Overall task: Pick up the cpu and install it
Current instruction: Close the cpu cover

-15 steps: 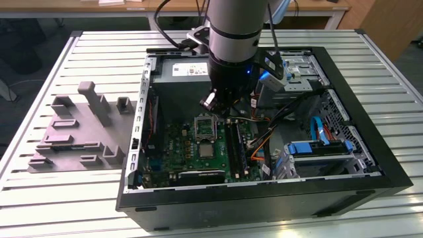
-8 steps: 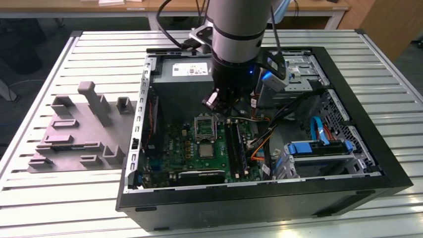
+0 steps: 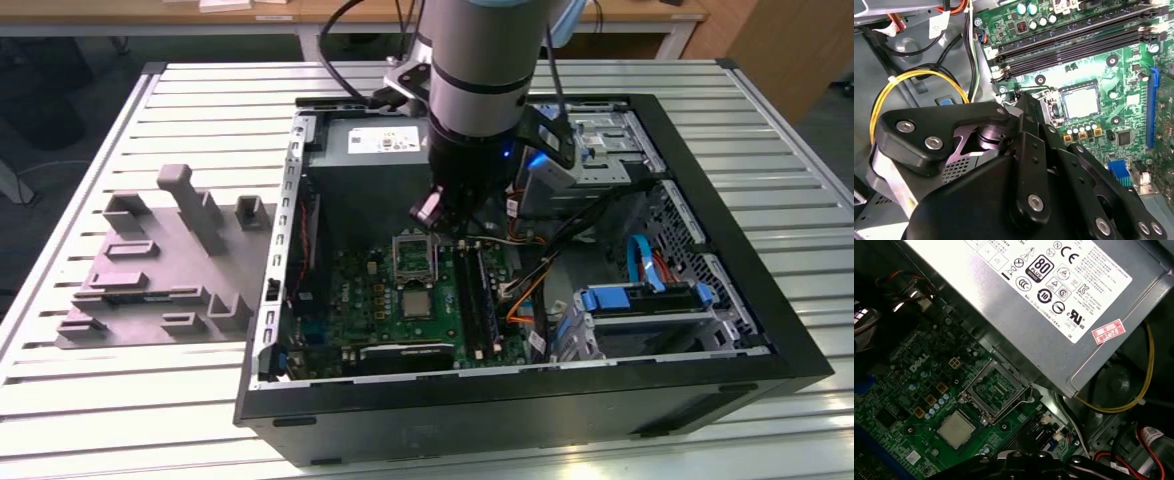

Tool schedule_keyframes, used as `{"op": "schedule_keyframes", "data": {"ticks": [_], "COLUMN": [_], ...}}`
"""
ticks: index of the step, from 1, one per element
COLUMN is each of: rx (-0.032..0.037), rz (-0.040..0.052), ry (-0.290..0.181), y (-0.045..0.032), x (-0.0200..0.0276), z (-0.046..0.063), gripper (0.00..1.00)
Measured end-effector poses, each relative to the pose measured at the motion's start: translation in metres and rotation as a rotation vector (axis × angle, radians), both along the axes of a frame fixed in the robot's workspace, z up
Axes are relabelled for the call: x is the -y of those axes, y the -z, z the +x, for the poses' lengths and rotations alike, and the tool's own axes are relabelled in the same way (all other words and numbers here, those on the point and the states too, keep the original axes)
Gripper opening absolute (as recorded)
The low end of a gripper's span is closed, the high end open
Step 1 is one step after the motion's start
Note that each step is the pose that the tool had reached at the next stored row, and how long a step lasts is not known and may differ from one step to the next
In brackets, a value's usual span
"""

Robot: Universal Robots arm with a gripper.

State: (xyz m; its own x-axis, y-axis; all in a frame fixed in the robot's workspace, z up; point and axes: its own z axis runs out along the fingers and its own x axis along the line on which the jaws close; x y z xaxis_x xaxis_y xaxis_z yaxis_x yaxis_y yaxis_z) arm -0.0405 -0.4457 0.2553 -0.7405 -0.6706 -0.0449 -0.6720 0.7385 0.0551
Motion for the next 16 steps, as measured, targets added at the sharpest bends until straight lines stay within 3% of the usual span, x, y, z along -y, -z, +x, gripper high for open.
{"op": "schedule_keyframes", "data": {"ticks": [2,3,7,9,16], "rx": [0.0000,0.0000,0.0000,0.0002,-0.0002], "rz": [0.0113,0.0237,0.0915,0.0981,0.1007], "ry": [0.000,0.000,0.000,0.000,-0.007], "y": [0.0010,0.0012,0.0013,0.0036,0.0136], "x": [0.0000,0.0000,0.0003,0.0009,0.0010], "z": [0.000,0.000,0.000,0.000,0.000], "gripper": [0.11,0.11,0.11,0.11,0.11]}}
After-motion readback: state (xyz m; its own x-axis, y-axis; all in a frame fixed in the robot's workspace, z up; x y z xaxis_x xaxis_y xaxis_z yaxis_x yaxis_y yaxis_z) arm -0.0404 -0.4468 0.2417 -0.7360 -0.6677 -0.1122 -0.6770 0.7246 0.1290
